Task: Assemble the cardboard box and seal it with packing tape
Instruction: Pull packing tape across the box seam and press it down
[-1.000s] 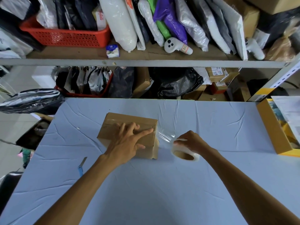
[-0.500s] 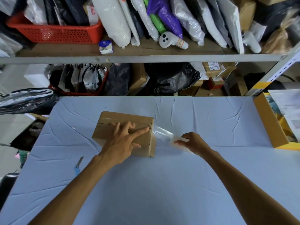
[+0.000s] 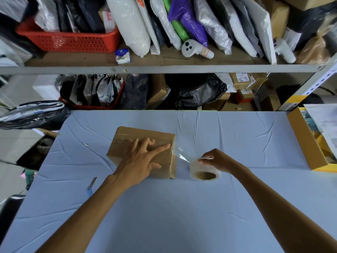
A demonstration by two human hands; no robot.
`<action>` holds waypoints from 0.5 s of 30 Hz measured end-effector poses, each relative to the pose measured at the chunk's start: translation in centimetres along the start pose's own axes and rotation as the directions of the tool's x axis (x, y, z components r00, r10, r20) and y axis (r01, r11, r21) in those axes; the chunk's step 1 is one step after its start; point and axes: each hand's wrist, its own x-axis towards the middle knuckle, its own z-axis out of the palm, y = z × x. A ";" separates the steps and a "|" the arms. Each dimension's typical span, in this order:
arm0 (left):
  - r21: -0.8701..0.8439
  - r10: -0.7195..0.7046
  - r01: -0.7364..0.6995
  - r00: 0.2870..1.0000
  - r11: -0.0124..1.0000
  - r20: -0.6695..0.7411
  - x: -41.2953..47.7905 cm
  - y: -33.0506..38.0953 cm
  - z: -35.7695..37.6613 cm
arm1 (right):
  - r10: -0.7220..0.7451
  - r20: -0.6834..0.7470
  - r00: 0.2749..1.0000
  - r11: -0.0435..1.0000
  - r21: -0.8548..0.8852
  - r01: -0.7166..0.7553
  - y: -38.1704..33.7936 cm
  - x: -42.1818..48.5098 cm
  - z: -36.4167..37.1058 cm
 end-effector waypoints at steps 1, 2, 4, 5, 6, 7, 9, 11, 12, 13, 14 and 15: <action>0.009 0.008 -0.008 1.000 1.000 -0.012 0.0 0.0 -0.1 | -0.009 0.004 1.000 1.000 -0.001 0.009 -0.2 0.0 -0.1; 0.021 0.015 -0.014 1.000 1.000 -0.021 -0.1 0.0 -0.2 | -0.015 0.015 1.000 1.000 0.004 0.015 -0.4 -0.1 -0.2; 0.033 0.027 -0.026 0.999 0.999 -0.034 -0.1 0.0 -0.2 | -0.024 0.034 0.999 0.999 0.023 0.024 -0.6 -0.3 -0.2; 0.029 0.032 -0.031 0.999 0.999 -0.043 -0.1 0.1 -0.2 | -0.028 0.033 0.999 0.999 0.036 0.027 -0.6 -0.3 -0.2; 0.022 0.033 -0.032 0.998 0.999 -0.050 -0.1 0.1 -0.2 | -0.028 0.025 0.999 0.999 0.046 0.027 -0.6 -0.3 -0.2; 0.014 0.028 -0.027 0.998 1.000 -0.049 -0.1 0.2 -0.3 | -0.026 0.014 1.000 0.998 0.057 0.025 -0.6 -0.4 -0.2; -0.003 0.008 -0.009 0.999 1.000 -0.034 0.0 0.1 -0.4 | -0.029 -0.011 1.000 0.997 0.078 0.030 -0.5 -0.4 -0.2; -0.012 -0.006 0.006 1.000 1.000 -0.021 0.0 0.1 -0.4 | -0.035 -0.029 0.999 0.997 0.074 0.037 -0.3 -0.3 -0.1; -0.014 -0.007 0.007 1.000 1.000 -0.021 0.0 0.1 -0.4 | -0.032 -0.038 0.999 0.997 0.067 0.035 -0.2 -0.3 -0.1; -0.015 -0.006 0.005 1.000 1.000 -0.020 -0.1 0.1 -0.4 | -0.029 -0.045 0.999 0.998 0.059 0.031 -0.2 -0.3 -0.1; -0.020 -0.004 0.004 1.000 1.000 -0.020 -0.1 0.2 -0.5 | -0.024 -0.049 0.999 0.998 0.052 0.026 -0.1 -0.2 0.0; -0.027 -0.004 0.004 1.000 1.000 -0.018 -0.1 0.2 -0.6 | -0.018 -0.052 0.998 0.999 0.045 0.021 -0.1 -0.1 0.0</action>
